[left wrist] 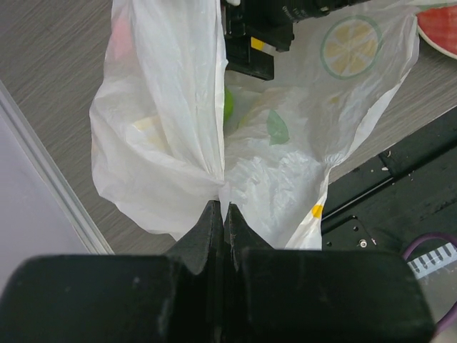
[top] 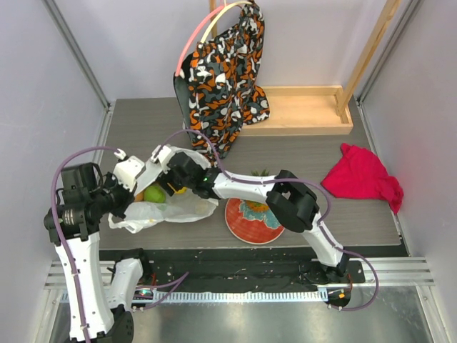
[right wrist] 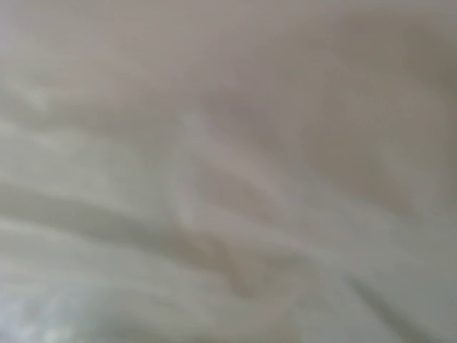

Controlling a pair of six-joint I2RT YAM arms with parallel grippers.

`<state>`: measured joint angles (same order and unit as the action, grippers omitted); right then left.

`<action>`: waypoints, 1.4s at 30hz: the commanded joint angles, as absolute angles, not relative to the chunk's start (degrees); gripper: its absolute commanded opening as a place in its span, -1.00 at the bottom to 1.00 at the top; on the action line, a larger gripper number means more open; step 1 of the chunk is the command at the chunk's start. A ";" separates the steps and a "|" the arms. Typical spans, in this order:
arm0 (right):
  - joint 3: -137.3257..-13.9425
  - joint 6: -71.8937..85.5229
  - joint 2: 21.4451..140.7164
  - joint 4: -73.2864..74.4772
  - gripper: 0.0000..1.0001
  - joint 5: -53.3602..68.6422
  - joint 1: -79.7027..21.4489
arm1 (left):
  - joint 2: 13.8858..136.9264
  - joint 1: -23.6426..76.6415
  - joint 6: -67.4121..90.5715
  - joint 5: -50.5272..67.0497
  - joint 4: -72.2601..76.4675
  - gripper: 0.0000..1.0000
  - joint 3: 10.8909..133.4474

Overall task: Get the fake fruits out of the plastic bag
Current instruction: Take out the fake fruit from the plastic bag, then place the fake fruit on the plate.

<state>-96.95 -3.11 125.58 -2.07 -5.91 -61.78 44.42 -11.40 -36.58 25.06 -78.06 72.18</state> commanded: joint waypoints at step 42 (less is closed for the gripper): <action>-61.91 -40.54 57.32 36.79 -0.81 25.22 -49.66 | 42.98 -11.86 -31.64 28.74 -78.22 -1.00 67.41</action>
<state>-68.53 -20.58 64.93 20.45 25.52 -51.99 43.22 -11.40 -31.92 27.24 -78.04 67.59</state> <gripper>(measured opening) 0.576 0.016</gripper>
